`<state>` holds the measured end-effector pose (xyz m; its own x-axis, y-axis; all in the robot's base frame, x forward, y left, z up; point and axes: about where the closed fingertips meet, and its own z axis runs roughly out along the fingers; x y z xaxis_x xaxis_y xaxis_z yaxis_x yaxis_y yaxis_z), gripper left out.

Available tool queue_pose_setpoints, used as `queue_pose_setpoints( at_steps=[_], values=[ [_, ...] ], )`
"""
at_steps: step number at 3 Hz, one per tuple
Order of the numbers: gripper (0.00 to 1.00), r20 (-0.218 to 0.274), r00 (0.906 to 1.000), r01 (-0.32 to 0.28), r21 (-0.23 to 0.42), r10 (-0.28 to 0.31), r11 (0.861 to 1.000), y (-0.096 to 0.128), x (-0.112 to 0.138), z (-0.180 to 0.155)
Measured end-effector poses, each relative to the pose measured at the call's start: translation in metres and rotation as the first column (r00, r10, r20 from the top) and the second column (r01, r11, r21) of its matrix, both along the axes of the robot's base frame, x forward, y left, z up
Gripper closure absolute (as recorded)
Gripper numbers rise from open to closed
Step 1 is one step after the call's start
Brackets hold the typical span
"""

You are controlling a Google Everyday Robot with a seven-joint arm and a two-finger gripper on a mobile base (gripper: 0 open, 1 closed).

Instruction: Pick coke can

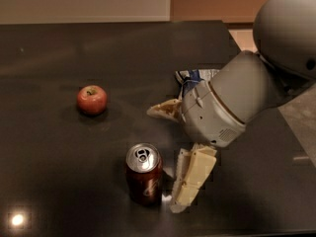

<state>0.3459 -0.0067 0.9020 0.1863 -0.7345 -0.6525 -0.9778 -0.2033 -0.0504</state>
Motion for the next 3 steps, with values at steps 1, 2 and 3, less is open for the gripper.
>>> queue_pose_setpoints(
  at_steps=[1,2,3],
  values=[
    [0.0,-0.01,0.9996,-0.027,0.035,0.028,0.999,0.0106,-0.0064,-0.0077],
    [0.18,-0.017,0.9987,-0.046,0.055,0.047,0.997,0.0173,-0.0108,-0.0131],
    [0.39,-0.018,0.9983,-0.053,0.064,0.055,0.997,0.0202,-0.0121,-0.0135]
  ],
)
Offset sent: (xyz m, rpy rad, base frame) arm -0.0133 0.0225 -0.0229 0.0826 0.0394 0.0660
